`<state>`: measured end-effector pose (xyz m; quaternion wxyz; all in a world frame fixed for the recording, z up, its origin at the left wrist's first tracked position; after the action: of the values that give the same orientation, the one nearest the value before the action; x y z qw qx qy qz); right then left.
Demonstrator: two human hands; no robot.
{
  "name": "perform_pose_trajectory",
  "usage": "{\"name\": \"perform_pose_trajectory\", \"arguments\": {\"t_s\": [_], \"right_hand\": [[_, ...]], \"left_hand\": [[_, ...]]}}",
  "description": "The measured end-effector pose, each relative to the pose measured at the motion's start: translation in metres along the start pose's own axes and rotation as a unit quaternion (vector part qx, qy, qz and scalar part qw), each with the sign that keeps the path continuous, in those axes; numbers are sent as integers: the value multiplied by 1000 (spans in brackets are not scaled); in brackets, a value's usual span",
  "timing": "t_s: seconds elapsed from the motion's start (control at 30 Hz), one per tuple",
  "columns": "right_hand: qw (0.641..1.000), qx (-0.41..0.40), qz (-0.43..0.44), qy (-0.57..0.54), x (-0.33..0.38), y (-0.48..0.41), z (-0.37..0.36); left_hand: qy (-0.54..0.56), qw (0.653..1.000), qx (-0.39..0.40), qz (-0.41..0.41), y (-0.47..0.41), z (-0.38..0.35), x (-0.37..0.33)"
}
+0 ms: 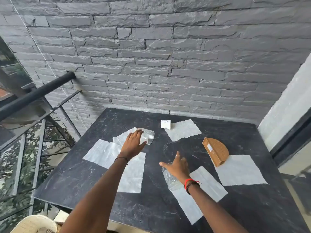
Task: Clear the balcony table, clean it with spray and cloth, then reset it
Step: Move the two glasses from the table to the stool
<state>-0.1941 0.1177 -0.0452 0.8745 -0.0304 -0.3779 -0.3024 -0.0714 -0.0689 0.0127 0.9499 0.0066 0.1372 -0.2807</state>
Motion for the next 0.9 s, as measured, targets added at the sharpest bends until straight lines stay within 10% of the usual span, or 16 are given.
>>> {"name": "perform_pose_trajectory", "arguments": {"t_s": [0.3, 0.9], "right_hand": [[992, 98, -85, -1, -47, -14, -52], [970, 24, -133, -204, -47, -33, -56]], "left_hand": [[-29, 998, 62, -10, -45, -47, 26], [-66, 983, 141, -98, -117, -98, 25]]}}
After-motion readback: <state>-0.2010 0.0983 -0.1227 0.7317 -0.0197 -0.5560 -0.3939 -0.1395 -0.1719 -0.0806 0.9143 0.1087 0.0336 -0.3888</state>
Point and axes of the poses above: each hand's wrist, its own y-axis away from the middle knuckle, its own z-axis out of the back of the hand, x = y × z, the point moved 10 cm from there along -y, towards the middle knuckle, and after that the axes turned 14 degrees about z, right-handed, at the moved point
